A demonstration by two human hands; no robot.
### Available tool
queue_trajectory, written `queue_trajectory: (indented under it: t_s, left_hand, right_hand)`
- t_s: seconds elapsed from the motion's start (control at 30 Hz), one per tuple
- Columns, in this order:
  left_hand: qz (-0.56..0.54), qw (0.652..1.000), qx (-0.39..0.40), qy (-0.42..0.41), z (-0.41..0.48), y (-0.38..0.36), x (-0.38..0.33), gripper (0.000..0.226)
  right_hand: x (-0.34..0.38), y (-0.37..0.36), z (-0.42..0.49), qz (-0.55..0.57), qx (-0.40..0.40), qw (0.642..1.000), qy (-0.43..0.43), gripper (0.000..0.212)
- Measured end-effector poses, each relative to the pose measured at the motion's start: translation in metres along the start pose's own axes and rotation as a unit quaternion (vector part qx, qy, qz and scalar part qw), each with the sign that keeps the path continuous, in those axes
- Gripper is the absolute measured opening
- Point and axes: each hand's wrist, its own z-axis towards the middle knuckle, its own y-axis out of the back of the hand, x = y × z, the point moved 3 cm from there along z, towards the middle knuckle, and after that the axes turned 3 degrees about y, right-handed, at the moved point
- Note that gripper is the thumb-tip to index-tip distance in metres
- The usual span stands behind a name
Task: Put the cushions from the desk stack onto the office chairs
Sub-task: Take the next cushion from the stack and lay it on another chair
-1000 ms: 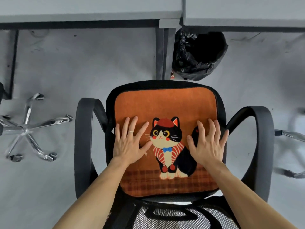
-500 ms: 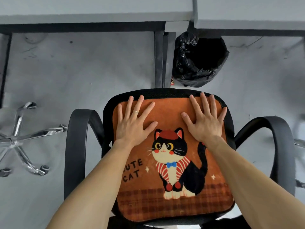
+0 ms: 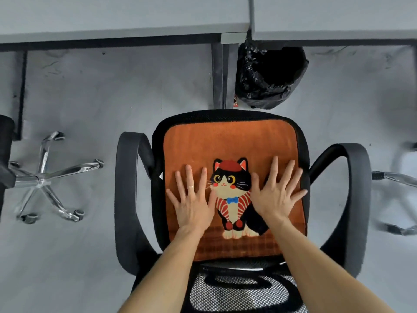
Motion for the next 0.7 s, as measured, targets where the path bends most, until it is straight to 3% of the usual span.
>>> queue_trajectory:
  t_s: [0.13, 0.23, 0.43, 0.7]
  left_hand:
    - [-0.071, 0.986, 0.089, 0.125, -0.061, -0.017, -0.011, 0.078]
    - [-0.121, 0.963, 0.128, 0.203, -0.081, -0.022, -0.017, 0.089]
    - [-0.133, 0.963, 0.133, 0.191, -0.075, -0.030, -0.007, 0.101]
    - [-0.116, 0.970, 0.107, 0.184, -0.074, -0.032, -0.004, 0.104]
  right_hand:
    - [-0.016, -0.018, -0.061, 0.077, 0.078, 0.978, -0.178, 0.084]
    - [-0.023, -0.024, -0.091, 0.134, 0.108, 0.955, -0.243, 0.089]
    - [-0.048, -0.027, -0.096, 0.117, 0.107, 0.970, -0.183, 0.099]
    - [-0.046, -0.028, -0.092, 0.122, 0.087, 0.972, -0.181, 0.100]
